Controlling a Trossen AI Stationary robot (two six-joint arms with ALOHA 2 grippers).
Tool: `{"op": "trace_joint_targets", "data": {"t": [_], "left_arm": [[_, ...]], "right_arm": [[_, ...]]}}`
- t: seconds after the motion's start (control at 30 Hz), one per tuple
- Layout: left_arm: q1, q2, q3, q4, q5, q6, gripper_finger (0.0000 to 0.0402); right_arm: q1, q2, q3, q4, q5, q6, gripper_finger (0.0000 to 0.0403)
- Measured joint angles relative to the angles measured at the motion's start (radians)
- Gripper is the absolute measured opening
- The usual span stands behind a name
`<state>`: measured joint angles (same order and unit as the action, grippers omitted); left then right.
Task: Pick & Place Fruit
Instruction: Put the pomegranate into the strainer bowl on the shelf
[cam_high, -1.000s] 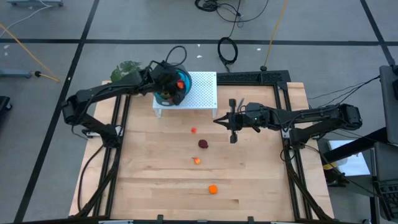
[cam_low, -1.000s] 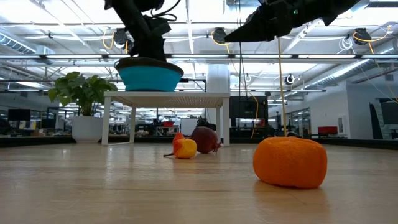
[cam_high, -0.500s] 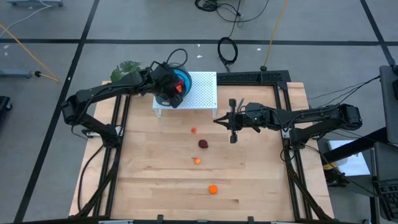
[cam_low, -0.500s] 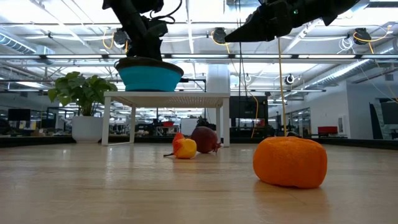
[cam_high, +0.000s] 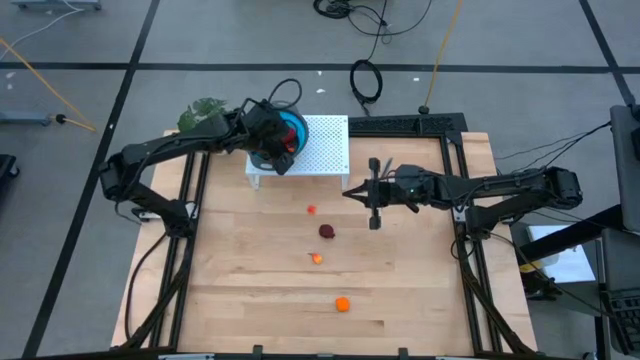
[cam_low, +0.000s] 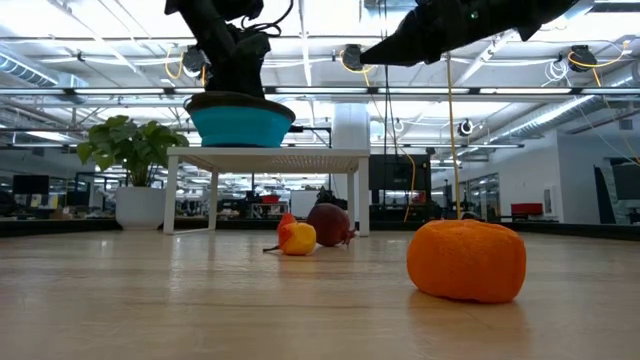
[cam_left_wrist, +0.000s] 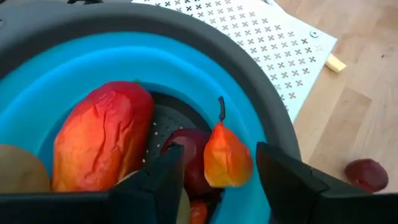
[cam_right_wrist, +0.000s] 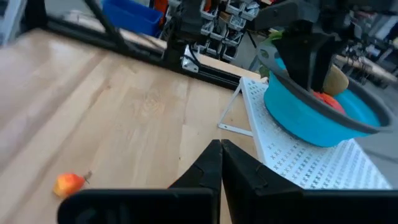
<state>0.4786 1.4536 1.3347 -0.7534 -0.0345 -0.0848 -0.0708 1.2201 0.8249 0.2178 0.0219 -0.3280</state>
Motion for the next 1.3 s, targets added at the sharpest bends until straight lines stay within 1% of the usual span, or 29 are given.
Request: {"op": "trace_joint_targets", "data": {"t": [0.07,0.13,0.23,0.3,0.37,0.47,0.63,0.73,0.9,1.0,1.1,1.17,1.3], "left_arm": [[0.0,-0.001,0.034,-0.03,0.0,-0.02,0.0209],[-0.005,-0.013,0.079,-0.069,-0.001,-0.061,0.0213],[-0.038,-0.023,0.133,-0.113,-0.007,-0.126,0.0207],[-0.073,-0.035,0.143,-0.135,-0.015,-0.157,0.0198],[-0.113,-0.055,0.148,-0.116,-0.018,-0.185,0.0185],[-0.179,-0.077,0.148,-0.112,-0.02,-0.237,0.0165],[-0.296,-0.076,0.148,-0.11,-0.022,-0.322,0.0135],[-0.367,-0.069,0.148,-0.109,-0.063,-0.364,0.0122],[-0.467,-0.067,0.147,-0.102,-0.162,-0.462,0.0105],[-0.521,-0.065,0.146,-0.099,-0.21,-0.486,0.0096],[-0.571,-0.066,0.115,-0.042,-0.263,-0.5,0.009],[-0.597,-0.066,0.079,0.014,-0.263,-0.487,0.0083],[-0.641,-0.066,-0.03,0.17,-0.252,-0.488,0.0059]], "right_arm": [[0.002,0.0,0.0,0.005,-0.002,0.037,0.0],[0.009,0.0,0.0,0.003,-0.031,0.043,0.0],[0.035,0.0,0.0,-0.015,-0.056,-0.028,0.0],[0.053,0.0,0.001,-0.049,-0.053,-0.088,0.0],[0.068,0.0,0.0,-0.077,-0.052,-0.119,0.0],[0.094,0.0,0.0,-0.119,-0.053,-0.122,0.0],[0.134,0.0,0.0,-0.192,-0.054,-0.129,0.0],[0.155,0.0,0.0,-0.21,-0.06,-0.129,0.0],[0.178,0.0,0.0,-0.22,-0.128,-0.13,0.0],[0.192,0.001,0.0,-0.223,-0.128,-0.13,0.0],[0.209,0.001,0.0,-0.224,-0.129,-0.13,0.0],[0.222,0.001,0.0,-0.224,-0.13,-0.13,0.0],[0.256,0.001,0.0,-0.236,-0.131,-0.13,0.0]]}}
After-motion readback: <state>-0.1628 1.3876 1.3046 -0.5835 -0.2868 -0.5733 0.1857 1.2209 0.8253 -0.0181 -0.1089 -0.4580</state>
